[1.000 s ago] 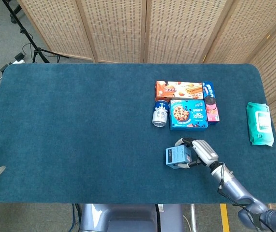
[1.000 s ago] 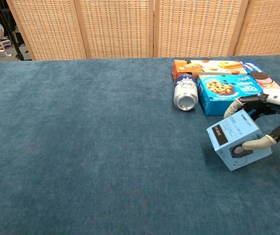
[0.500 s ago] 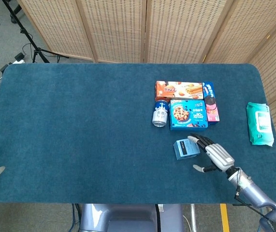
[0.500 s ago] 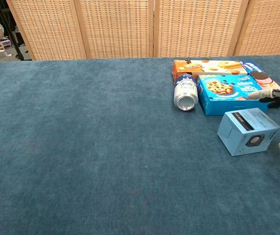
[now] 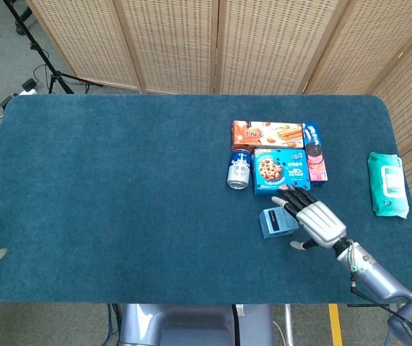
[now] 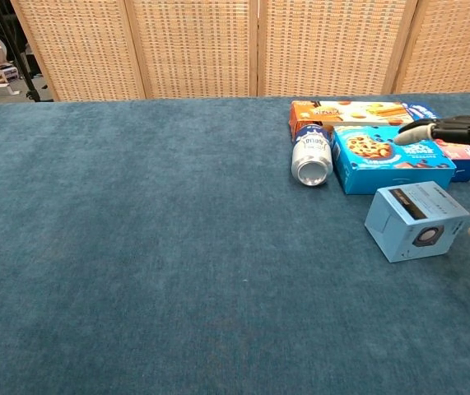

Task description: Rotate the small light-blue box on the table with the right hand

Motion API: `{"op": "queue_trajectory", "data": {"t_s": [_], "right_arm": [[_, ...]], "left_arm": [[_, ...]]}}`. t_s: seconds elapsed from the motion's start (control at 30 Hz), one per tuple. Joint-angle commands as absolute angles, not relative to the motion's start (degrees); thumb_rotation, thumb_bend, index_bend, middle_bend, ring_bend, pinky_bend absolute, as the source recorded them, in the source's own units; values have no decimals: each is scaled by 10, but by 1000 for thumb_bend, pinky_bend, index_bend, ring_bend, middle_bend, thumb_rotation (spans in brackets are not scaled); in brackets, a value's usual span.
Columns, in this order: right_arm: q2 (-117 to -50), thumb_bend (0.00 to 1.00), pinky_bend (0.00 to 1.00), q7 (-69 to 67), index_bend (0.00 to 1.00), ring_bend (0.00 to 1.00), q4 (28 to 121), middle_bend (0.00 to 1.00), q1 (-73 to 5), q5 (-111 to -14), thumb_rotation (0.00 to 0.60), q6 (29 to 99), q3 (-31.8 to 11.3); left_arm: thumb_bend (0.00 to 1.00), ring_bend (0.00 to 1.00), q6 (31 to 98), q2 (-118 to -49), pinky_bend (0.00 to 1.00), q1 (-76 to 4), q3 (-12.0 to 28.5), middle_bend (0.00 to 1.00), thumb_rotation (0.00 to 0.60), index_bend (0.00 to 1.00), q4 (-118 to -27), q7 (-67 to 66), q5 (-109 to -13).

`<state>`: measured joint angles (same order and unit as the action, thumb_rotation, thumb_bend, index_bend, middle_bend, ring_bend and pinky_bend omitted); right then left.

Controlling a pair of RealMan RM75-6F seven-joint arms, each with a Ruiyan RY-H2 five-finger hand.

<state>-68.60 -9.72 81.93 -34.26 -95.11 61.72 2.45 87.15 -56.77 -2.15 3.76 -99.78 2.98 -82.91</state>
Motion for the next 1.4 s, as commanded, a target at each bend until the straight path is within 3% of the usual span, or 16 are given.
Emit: {"op": "queue_trajectory", "data": {"t_s": [0.03, 0.27, 0.53, 1.03, 1.23, 1.4], "right_arm": [[-653, 2, 38, 2, 0, 0, 889, 0, -384, -895, 600, 531, -4], [-632, 2, 38, 145, 0, 0, 963, 0, -414, -769, 600, 442, -26], [-635, 2, 38, 259, 0, 0, 1001, 0, -445, -656, 600, 414, -24], [-683, 36, 38, 349, 9, 3, 969, 57, -469, -616, 600, 436, -5], [-699, 53, 209, 344, 126, 94, 953, 172, -467, -628, 600, 446, 1], [-720, 106, 264, 313, 218, 174, 915, 255, -456, -678, 600, 462, 6]], "left_arm": [[0, 0, 869, -568, 0, -22, 38, 0, 600, 0, -997, 31, -827], [0, 0, 864, -566, 0, -24, 41, 0, 600, 0, -994, 35, -821], [0, 0, 864, -565, 0, -24, 41, 0, 600, 0, -993, 39, -820], [0, 0, 860, -565, 0, -26, 43, 0, 600, 0, -991, 39, -814], [0, 0, 858, -565, 0, -27, 43, 0, 600, 0, -991, 38, -814], [0, 0, 857, -566, 0, -27, 42, 0, 600, 0, -991, 36, -814]]}}
